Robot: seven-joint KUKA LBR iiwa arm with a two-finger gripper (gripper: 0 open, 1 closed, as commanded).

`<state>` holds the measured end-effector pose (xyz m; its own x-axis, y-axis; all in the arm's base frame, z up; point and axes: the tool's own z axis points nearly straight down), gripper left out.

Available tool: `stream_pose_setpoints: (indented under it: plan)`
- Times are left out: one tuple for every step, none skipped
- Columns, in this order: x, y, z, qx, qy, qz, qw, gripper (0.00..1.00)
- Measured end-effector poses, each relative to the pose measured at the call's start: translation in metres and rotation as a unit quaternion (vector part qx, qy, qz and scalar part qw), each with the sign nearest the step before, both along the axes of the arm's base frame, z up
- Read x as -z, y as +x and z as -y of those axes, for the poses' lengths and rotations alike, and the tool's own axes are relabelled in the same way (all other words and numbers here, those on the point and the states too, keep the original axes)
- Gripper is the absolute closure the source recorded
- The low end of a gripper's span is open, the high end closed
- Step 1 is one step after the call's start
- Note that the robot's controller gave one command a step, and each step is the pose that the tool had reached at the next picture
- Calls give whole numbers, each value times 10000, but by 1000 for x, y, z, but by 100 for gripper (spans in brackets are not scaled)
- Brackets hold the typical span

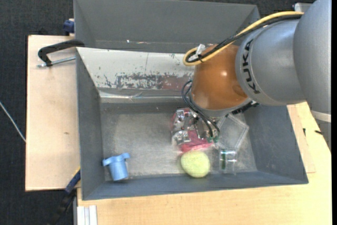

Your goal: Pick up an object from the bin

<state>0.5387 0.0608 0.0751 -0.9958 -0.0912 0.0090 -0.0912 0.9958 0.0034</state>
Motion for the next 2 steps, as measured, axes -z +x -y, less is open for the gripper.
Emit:
stream_pose_setpoints:
  plan:
    - [0, 0, 0, 1, 0, 1, 10000, 100]
    - [-3, -1, 0, 0, 0, 7, 10000, 100]
